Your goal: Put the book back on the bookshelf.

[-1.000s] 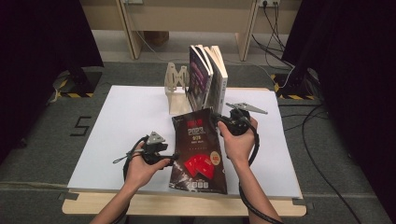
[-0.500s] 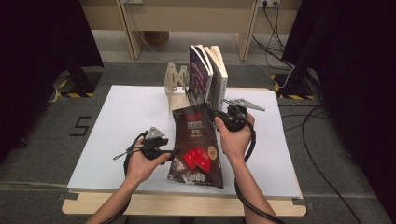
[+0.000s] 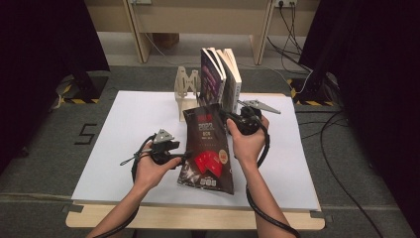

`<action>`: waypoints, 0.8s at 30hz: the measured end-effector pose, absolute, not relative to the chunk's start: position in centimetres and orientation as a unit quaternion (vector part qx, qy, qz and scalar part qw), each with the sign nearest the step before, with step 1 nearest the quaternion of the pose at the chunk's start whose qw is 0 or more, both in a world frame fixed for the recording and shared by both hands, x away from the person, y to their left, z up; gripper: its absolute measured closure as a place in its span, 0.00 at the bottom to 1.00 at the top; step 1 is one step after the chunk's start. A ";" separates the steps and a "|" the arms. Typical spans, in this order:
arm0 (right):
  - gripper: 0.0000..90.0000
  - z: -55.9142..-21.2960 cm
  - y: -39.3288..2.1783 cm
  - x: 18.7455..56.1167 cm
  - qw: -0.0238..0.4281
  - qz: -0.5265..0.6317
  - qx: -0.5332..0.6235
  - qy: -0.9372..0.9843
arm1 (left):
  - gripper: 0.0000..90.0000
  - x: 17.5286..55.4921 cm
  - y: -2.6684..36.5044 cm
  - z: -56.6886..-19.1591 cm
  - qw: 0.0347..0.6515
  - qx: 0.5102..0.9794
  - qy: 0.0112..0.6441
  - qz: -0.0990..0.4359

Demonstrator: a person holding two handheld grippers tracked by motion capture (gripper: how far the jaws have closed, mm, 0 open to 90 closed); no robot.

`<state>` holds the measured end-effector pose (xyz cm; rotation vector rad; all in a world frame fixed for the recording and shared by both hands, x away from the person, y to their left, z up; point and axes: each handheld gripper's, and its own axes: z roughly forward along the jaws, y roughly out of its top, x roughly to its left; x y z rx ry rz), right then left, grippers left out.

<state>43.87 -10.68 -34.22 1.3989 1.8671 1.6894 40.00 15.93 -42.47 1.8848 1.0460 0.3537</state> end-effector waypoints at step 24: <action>0.97 -32.6 -9.4 45.5 0.131 0.599 0.477 0.630 | 0.38 40.3 15.0 -41.0 0.481 0.758 0.415 0.152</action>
